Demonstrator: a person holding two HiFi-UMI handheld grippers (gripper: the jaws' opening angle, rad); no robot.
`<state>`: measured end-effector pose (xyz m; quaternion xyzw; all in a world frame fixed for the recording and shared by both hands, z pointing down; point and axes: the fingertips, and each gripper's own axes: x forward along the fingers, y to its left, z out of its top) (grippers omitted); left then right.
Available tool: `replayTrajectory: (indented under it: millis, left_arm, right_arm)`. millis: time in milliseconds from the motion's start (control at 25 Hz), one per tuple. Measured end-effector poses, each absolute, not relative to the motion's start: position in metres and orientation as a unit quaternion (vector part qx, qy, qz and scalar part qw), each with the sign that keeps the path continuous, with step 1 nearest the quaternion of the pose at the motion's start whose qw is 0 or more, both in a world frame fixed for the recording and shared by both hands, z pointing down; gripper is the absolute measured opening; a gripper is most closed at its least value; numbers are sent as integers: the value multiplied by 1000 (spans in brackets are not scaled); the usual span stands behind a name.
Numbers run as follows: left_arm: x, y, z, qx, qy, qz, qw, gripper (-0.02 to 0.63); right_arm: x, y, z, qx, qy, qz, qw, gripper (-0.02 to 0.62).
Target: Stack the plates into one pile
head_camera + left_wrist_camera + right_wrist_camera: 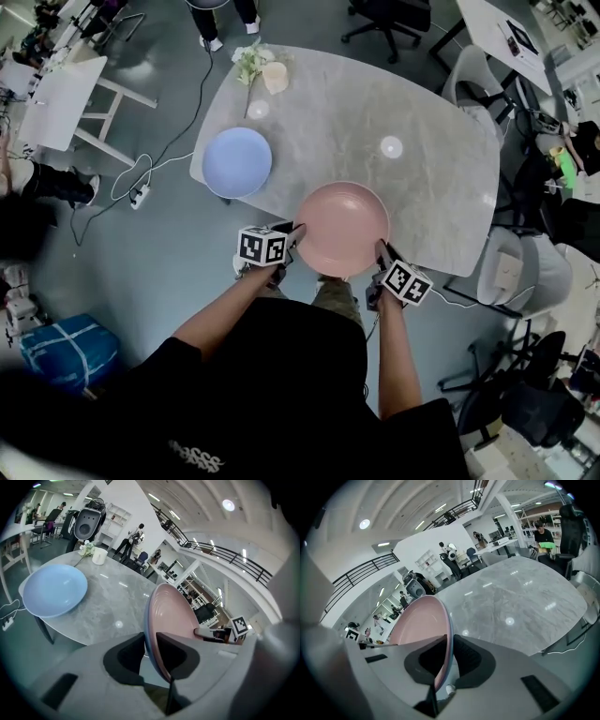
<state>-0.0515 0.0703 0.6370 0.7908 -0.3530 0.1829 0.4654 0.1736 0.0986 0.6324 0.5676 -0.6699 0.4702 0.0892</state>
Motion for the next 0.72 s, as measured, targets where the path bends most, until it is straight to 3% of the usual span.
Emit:
replayTrajectory:
  millis: [720]
  left_arm:
    - [-324, 45, 624, 802, -325, 187, 465, 80]
  right_arm:
    - [-104, 99, 622, 609, -626, 484, 61, 41]
